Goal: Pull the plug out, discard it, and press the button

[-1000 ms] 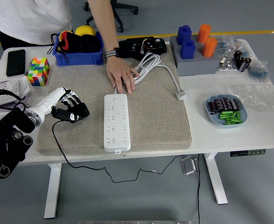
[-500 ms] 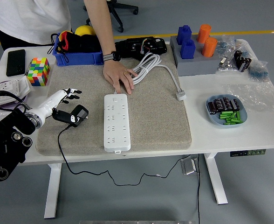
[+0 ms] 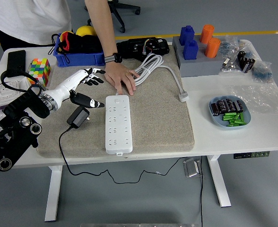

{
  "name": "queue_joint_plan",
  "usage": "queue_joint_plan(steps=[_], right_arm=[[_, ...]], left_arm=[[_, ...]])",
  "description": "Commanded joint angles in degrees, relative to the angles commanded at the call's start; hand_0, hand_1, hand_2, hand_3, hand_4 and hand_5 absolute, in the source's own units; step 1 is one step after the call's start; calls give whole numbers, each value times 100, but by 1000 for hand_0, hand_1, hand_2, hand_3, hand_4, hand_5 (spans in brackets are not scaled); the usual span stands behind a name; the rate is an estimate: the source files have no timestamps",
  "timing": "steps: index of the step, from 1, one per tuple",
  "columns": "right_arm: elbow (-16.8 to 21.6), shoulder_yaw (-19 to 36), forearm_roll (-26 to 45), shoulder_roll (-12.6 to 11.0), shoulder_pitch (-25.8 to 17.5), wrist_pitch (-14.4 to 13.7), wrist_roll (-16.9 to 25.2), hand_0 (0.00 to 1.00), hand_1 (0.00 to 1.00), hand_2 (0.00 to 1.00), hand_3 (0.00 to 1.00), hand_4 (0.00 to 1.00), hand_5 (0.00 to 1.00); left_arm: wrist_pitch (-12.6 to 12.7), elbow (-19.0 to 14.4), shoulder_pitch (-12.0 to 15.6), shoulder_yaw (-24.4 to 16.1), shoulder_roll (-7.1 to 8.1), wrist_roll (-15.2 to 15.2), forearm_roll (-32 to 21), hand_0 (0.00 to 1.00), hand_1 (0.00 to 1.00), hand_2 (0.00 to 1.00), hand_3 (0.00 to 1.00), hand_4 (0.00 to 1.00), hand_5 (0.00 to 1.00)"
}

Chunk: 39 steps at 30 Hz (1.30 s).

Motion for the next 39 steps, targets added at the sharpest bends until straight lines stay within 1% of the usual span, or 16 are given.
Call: queue_joint_plan(steps=[3, 5, 6, 9, 11, 12, 18, 24, 30, 39], right_arm=[[0, 5, 4, -4, 2, -1, 0, 776, 740, 736, 742, 792, 702], [-7, 9, 3, -7, -3, -6, 1, 776, 740, 736, 742, 792, 702], [-10, 9, 1, -8, -6, -8, 2, 777, 740, 736, 743, 792, 703], [-17, 15, -2, -3, -14, -8, 1, 777, 740, 736, 743, 792, 703], [-15, 5, 5, 2, -13, -5, 0, 777, 740, 736, 743, 792, 703], [-14, 2, 8, 4, -11, -4, 0, 777, 739, 736, 742, 791, 704], [-11, -13, 16, 0, -10, -2, -1, 776, 738, 736, 742, 790, 705], [-19, -14, 17, -8, -8, -1, -3, 776, 739, 736, 743, 791, 706], [-14, -21, 23, -9, 3, 0, -3, 776, 739, 736, 741, 791, 708], [-21, -31, 21, -17, 1, 0, -5, 776, 739, 736, 742, 789, 706]], left_arm=[[-76, 204, -244, 233, -41, 124, -29, 214, 186, 213, 740, 315, 2], [-47, 356, -390, 400, -77, 163, -146, 214, 186, 213, 740, 315, 2], [-38, 419, -451, 466, -96, 183, -172, 104, 90, 138, 715, 148, 2], [-44, 621, -630, 682, -155, 238, -318, 104, 90, 138, 715, 148, 2], [-120, 785, -767, 861, -211, 358, -453, 104, 90, 138, 715, 148, 2], [-155, 847, -816, 932, -233, 419, -488, 29, 16, 118, 729, 2, 2], [-296, 1110, -1019, 1298, -330, 672, -510, 28, 13, 111, 731, 2, 2], [-296, 1383, -1246, 1593, -419, 742, -451, 30, 17, 108, 737, 2, 2], [-286, 1621, -1360, 1670, -547, 801, -414, 31, 16, 106, 742, 2, 2], [-306, 1869, -1439, 1831, -630, 873, -358, 30, 17, 103, 744, 2, 2]])
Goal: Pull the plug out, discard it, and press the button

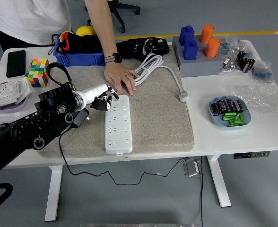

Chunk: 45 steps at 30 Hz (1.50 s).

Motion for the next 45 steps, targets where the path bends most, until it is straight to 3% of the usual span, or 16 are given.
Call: queue_joint_plan(steps=[13, 21, 32, 35, 38, 39, 44, 45], right_arm=[[4, 5, 4, -2, 5, -2, 3, 776, 739, 736, 741, 789, 705], [-3, 11, -5, -1, -1, 0, 2, 776, 739, 736, 743, 787, 705], [8, 21, -12, 1, -6, -5, 6, 776, 739, 736, 742, 786, 704], [7, 26, -18, 2, -10, -4, 5, 777, 739, 736, 743, 787, 704], [0, 40, -30, 19, -21, 1, 2, 777, 739, 736, 743, 787, 704], [1, 45, -32, 22, -24, 0, 2, 776, 739, 736, 742, 786, 703], [22, 67, -38, 14, -12, -5, 5, 776, 739, 736, 742, 786, 703], [23, 71, -43, 12, -9, -9, 6, 776, 740, 736, 743, 787, 704]], left_arm=[[-2, 268, -117, 271, -83, 32, -98, 31, 18, 102, 743, 2, 2], [-13, 276, -118, 432, -48, 27, -155, 31, 19, 101, 742, 2, 2], [48, -513, 205, -639, 150, -1, 164, 31, 19, 101, 740, 2, 2], [88, -794, 415, -1010, 205, -51, 229, 32, 19, 108, 736, 2, 2], [235, -1135, 714, -1506, 264, -270, 393, 32, 19, 108, 736, 2, 2], [271, -1221, 794, -1672, 280, -333, 450, 85, 70, 124, 728, 57, 2], [459, -1692, 1284, -2536, 385, -667, 706, 85, 70, 124, 728, 57, 2], [498, -1766, 1380, -2704, 401, -726, 736, 249, 268, 384, 788, 604, 2]])
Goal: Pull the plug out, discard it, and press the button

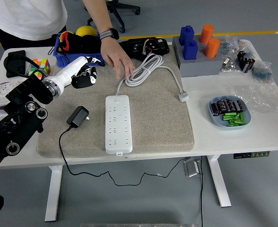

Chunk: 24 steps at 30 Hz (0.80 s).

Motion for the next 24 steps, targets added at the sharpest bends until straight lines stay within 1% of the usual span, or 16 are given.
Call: queue_joint_plan(steps=[3, 5, 6, 11, 12, 17, 18, 23, 24], right_arm=[[-4, -1, -5, 0, 1, 1, 0, 776, 740, 736, 743, 787, 704], [-9, -3, -8, 5, -1, 5, -2, 776, 740, 736, 743, 787, 704], [-14, -9, -12, 7, 1, 8, -3, 775, 739, 735, 741, 787, 703], [-13, -30, -11, 3, 13, 6, -1, 775, 739, 735, 741, 787, 703], [-13, -32, -9, 1, 14, 6, -1, 775, 738, 735, 743, 787, 704], [-14, -56, -11, -14, 23, 6, -1, 775, 738, 735, 743, 787, 704], [-15, -59, -11, -15, 26, 7, -2, 775, 739, 735, 742, 787, 703], [-3, -74, -2, -31, 50, 2, 2, 775, 739, 735, 742, 787, 703], [-2, -76, 0, -33, 52, 2, 2, 775, 739, 735, 742, 787, 702]], left_arm=[[92, -127, 260, -424, 11, -130, 68, 249, 268, 384, 788, 604, 2], [126, -148, 373, -610, 14, -180, 74, 249, 268, 384, 788, 604, 2], [151, -141, 458, -731, 5, -225, 78, 402, 465, 522, 827, 737, 2], [197, -95, 768, -1169, -54, -298, 134, 402, 465, 522, 827, 737, 2], [202, -78, 814, -1227, -61, -309, 123, 687, 685, 688, 847, 783, 85], [201, -37, 1024, -1505, -93, -325, 147, 687, 685, 688, 847, 783, 85], [199, -34, 1053, -1550, -99, -333, 145, 857, 876, 855, 893, 910, 422], [109, 12, 1178, -1791, -129, -330, 149, 857, 876, 855, 893, 910, 422], [102, 15, 1192, -1818, -132, -333, 143, 936, 970, 946, 965, 960, 585]])
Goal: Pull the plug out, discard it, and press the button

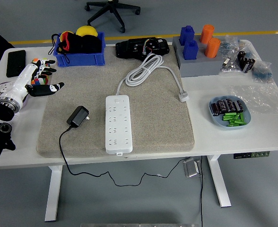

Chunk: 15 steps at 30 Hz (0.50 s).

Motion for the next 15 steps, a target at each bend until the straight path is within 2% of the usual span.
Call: queue_joint_plan(steps=[5, 6, 11, 12, 15], right_arm=[[-9, -9, -8, -5, -14, 5, -3, 775, 739, 735, 742, 787, 702], [-8, -10, -8, -5, -18, 4, -2, 775, 739, 735, 742, 787, 703], [-3, -10, -1, 12, -27, 6, -1, 775, 739, 735, 742, 787, 703], [-2, -4, -3, 17, -31, 4, 0, 776, 739, 735, 743, 787, 703], [-8, 5, -10, 22, -42, 5, -3, 776, 739, 735, 743, 787, 703]], left_arm=[[-8, -33, 99, -206, -32, -52, -47, 936, 970, 946, 965, 960, 585], [-4, -36, 107, -224, -34, -61, -52, 948, 978, 954, 970, 973, 710], [9, -28, 156, -329, -51, -82, 9, 948, 978, 954, 970, 973, 710], [18, -38, 177, -367, -61, -89, 17, 952, 979, 953, 970, 985, 670], [42, -58, 213, -429, -71, -139, 44, 952, 979, 953, 970, 985, 670]])
